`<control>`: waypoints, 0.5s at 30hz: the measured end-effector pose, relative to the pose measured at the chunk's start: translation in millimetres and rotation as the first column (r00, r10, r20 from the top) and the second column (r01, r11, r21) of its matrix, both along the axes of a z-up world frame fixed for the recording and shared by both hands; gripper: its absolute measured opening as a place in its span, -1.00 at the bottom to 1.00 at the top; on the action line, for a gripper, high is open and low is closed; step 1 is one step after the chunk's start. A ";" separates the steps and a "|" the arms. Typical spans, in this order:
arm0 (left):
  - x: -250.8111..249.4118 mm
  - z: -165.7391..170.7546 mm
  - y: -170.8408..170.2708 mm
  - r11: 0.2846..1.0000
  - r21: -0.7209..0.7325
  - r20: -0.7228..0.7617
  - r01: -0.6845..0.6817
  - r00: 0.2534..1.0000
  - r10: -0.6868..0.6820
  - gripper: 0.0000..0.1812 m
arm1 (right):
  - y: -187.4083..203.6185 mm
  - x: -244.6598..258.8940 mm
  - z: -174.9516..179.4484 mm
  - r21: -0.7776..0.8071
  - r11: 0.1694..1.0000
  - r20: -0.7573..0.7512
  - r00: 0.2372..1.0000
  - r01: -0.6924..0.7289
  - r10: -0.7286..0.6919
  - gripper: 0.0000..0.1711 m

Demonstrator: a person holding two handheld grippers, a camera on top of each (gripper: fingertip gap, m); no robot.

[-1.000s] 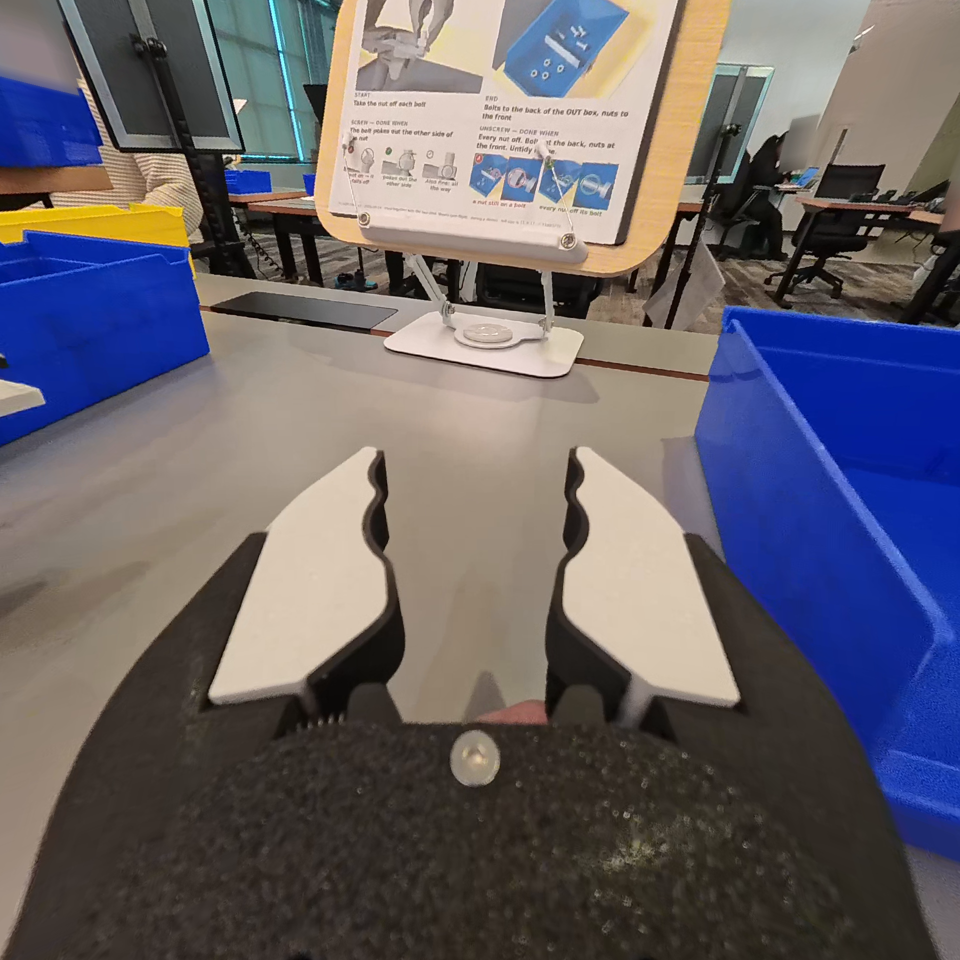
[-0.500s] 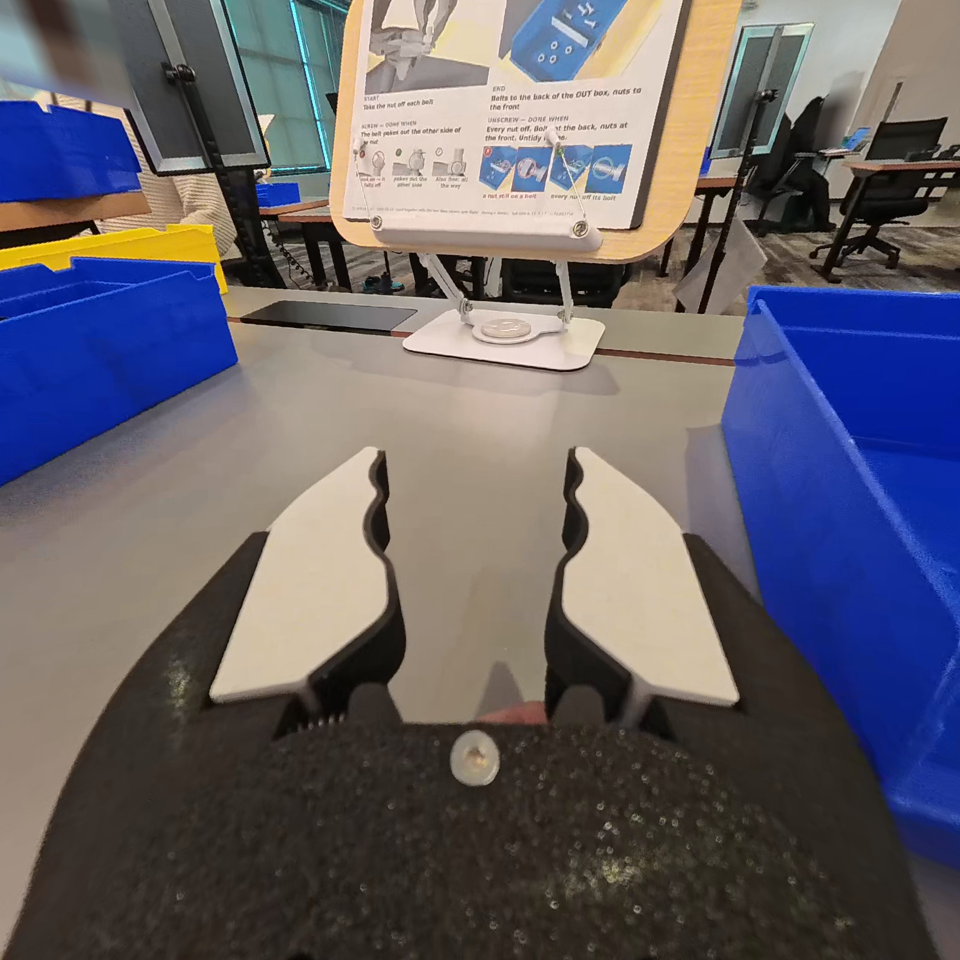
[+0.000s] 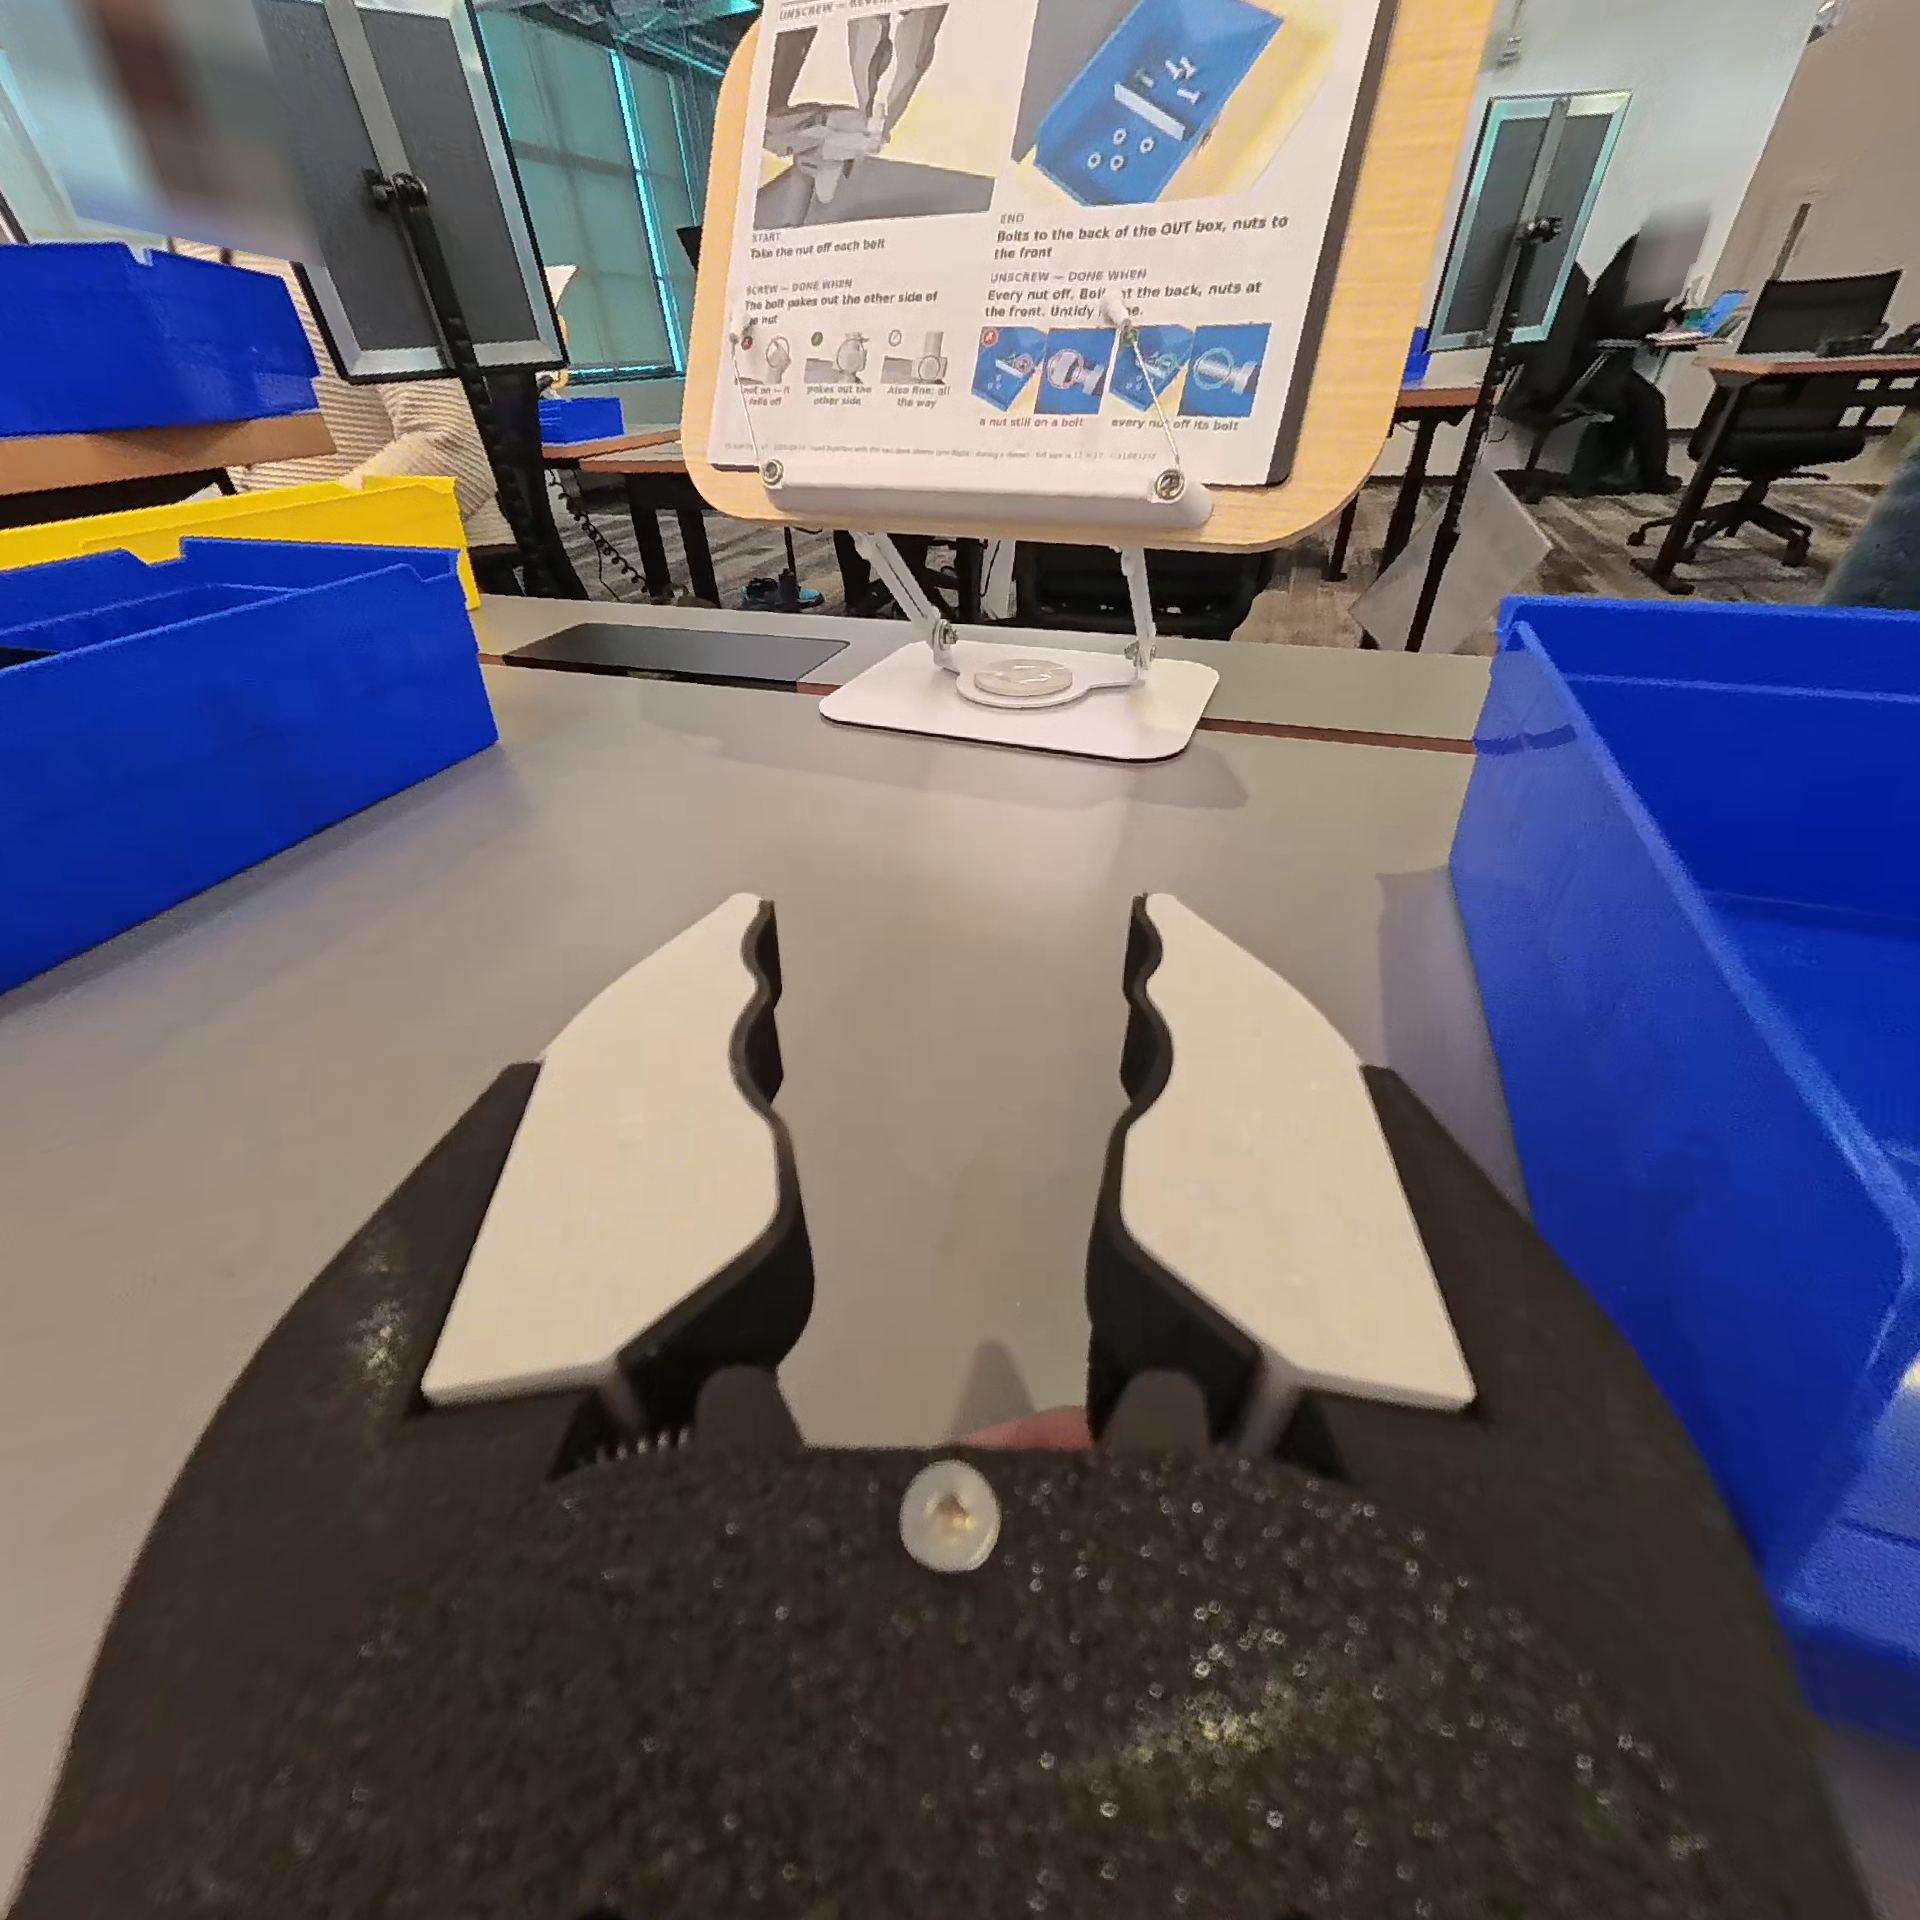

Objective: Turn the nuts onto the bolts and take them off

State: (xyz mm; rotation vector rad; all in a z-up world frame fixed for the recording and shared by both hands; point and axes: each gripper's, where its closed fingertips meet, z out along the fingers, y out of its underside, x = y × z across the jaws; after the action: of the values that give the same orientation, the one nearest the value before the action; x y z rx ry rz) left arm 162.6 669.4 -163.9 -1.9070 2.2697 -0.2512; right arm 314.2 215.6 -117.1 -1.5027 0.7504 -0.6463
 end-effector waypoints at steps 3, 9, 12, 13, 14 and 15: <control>-4.8 -19.6 -4.0 0.998 -0.046 -0.094 -0.033 0.995 0.029 -0.63 | 0.4 -0.8 0.5 -0.003 1.000 0.007 1.000 -0.001 0.001 -0.26; -17.0 -39.1 -1.0 0.996 -0.005 -0.224 -0.092 0.971 0.089 -0.71 | 1.6 -0.8 -0.2 -0.008 1.000 0.003 1.000 -0.009 0.009 -0.27; -12.5 -41.3 -3.8 0.992 -0.029 -0.239 -0.121 0.965 0.110 -0.74 | 1.9 -0.9 -0.4 -0.008 1.000 0.002 1.000 -0.012 0.012 -0.27; -10.0 -42.0 -6.1 0.991 -0.044 -0.237 -0.127 0.965 0.113 -0.75 | 1.8 -1.0 -0.3 -0.007 1.000 0.002 1.000 -0.012 0.012 -0.28; -7.7 -42.6 -9.4 0.989 -0.065 -0.238 -0.133 0.964 0.114 -0.81 | 1.8 -1.1 -0.1 -0.005 1.000 0.002 1.000 -0.013 0.013 -0.28; -5.2 -43.1 -12.6 0.987 -0.085 -0.234 -0.136 0.966 0.113 -0.98 | 1.6 -1.2 0.0 -0.003 1.000 0.002 1.000 -0.014 0.014 -0.28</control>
State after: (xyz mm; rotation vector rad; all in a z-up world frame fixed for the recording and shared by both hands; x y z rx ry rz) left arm 157.4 656.8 -207.0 -2.2256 2.3030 -0.1371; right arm 313.1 217.2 -117.1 -1.5084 0.7369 -0.6385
